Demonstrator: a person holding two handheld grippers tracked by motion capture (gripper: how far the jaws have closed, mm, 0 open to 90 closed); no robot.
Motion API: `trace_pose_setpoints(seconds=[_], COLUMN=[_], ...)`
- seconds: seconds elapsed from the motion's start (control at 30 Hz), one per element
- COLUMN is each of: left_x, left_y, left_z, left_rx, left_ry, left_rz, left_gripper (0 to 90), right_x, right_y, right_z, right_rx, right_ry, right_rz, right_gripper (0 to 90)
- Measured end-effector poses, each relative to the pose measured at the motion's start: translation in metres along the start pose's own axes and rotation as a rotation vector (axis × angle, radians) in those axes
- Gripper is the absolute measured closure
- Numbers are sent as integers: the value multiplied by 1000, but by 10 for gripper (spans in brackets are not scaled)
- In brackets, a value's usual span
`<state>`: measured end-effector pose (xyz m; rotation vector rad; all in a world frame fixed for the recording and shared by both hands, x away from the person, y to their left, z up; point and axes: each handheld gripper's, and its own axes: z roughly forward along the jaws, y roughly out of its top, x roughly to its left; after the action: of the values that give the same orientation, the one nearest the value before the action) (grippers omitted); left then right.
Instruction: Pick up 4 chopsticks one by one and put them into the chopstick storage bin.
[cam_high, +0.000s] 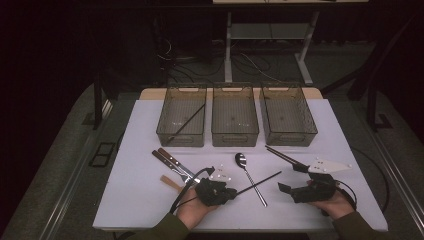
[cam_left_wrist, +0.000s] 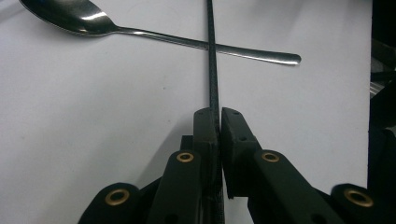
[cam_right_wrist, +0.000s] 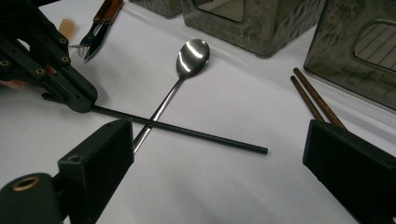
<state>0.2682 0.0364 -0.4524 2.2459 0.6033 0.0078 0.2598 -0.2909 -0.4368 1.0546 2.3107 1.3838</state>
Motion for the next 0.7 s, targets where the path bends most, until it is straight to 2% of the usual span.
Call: trace_pose_setpoints(seconds=[0.17,0.27,0.33,0.4,0.6,0.63,0.7], left_x=[1,1,0,2,2,1,3], left_y=[0,1,0,1,3,3,3], left_z=[0,-1,-2,-2,-5,-6,-8], left_rx=[2,4,10,11,-2,-4,-15], left_ry=[-3,-2,-5,-9,-16,-16,-19], left_rz=[0,18,9,27,25,7,9], left_gripper=[850,850,850,850,850,850,850], right_x=[0,0,0,0,0,0,1], right_y=[0,0,1,0,0,0,0], right_z=[1,0,0,1,1,1,1], right_rx=[1,-1,-1,1,2,2,3], right_ry=[3,4,4,6,5,6,5], right_rz=[-4,-3,-3,-8,-7,-9,-9], right_gripper=[87,87,87,87,87,87,87])
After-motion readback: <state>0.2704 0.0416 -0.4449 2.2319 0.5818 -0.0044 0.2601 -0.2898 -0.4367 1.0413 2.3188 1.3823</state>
